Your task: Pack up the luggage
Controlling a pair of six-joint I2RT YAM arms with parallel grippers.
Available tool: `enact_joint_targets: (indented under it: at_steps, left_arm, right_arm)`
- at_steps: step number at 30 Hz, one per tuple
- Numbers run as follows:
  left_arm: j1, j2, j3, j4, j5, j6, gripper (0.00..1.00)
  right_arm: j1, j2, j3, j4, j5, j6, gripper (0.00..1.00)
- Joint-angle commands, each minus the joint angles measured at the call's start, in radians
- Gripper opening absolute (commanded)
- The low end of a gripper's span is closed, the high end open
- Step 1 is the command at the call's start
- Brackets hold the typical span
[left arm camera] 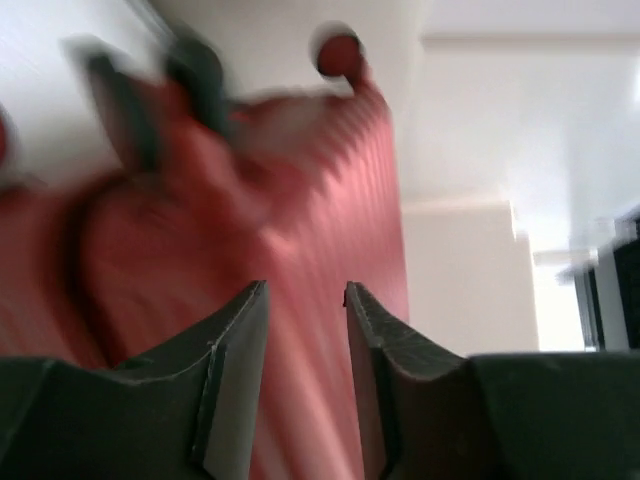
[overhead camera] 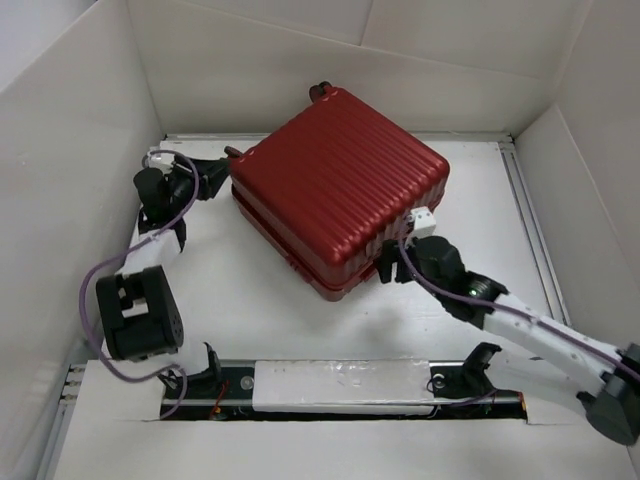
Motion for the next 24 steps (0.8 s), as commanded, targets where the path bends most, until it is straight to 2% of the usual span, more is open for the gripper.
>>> enact_joint_targets:
  at_steps: [1, 2, 3, 4, 5, 7, 9, 10, 11, 12, 13, 14, 16, 17, 19, 22, 24]
  left_arm:
    - [-0.023, -0.159, -0.049, -0.042, 0.140, 0.060, 0.00]
    - [-0.022, -0.181, -0.069, -0.042, 0.140, 0.074, 0.00]
    - [-0.009, -0.202, -0.107, -0.042, 0.125, 0.083, 0.00]
    - [-0.009, -0.219, -0.123, -0.055, 0.125, 0.093, 0.00]
    - [0.003, -0.251, -0.135, -0.069, 0.125, 0.102, 0.00]
    - [0.016, -0.280, -0.169, -0.084, 0.125, 0.119, 0.00]
    - [0.025, -0.320, -0.178, -0.107, 0.125, 0.139, 0.00]
    - [0.025, -0.320, -0.161, -0.136, 0.110, 0.184, 0.00]
    - [0.025, -0.320, -0.134, -0.264, 0.062, 0.221, 0.00]
    - [0.025, -0.311, -0.105, -0.323, 0.030, 0.258, 0.00]
    - [0.025, -0.287, -0.076, -0.368, 0.002, 0.290, 0.09]
    - [0.025, -0.268, -0.033, -0.400, -0.021, 0.329, 0.24]
    - [0.054, -0.212, -0.022, -0.390, 0.002, 0.300, 0.52]
    - [0.054, -0.192, -0.043, -0.344, 0.028, 0.266, 0.73]
    - [0.071, -0.147, -0.052, -0.215, 0.099, 0.159, 0.84]
    - [0.080, -0.054, -0.051, -0.102, 0.134, 0.104, 0.88]
    - [0.080, 0.000, -0.026, -0.065, 0.148, 0.079, 0.89]
  right_arm:
    - [0.058, -0.184, -0.077, 0.079, -0.031, 0.077, 0.71]
    - [0.070, -0.221, -0.107, 0.095, -0.047, 0.077, 0.69]
    - [0.080, -0.279, -0.130, 0.085, -0.056, 0.090, 0.59]
    - [0.089, -0.301, -0.148, 0.073, -0.056, 0.099, 0.45]
    - [0.104, -0.327, -0.174, 0.072, -0.096, 0.099, 0.26]
    - [0.118, -0.327, -0.184, 0.072, -0.143, 0.099, 0.19]
    - [0.150, -0.310, -0.184, 0.072, -0.194, 0.087, 0.17]
    - [0.166, -0.286, -0.184, 0.072, -0.194, 0.078, 0.28]
    - [0.195, -0.272, -0.184, 0.085, -0.194, 0.077, 0.37]
    - [0.208, -0.261, -0.184, 0.085, -0.194, 0.077, 0.49]
    - [0.219, -0.249, -0.184, 0.109, -0.194, 0.077, 0.71]
    - [0.230, -0.229, -0.184, 0.120, -0.194, 0.077, 0.77]
    - [0.249, -0.220, -0.202, 0.146, -0.194, 0.077, 0.84]
    - [0.258, -0.194, -0.202, 0.172, -0.194, 0.077, 0.88]
    - [0.267, -0.172, -0.211, 0.198, -0.194, 0.056, 0.89]
    - [0.278, -0.126, -0.220, 0.285, -0.194, 0.031, 0.89]
    - [0.287, -0.088, -0.220, 0.353, -0.185, 0.015, 0.86]
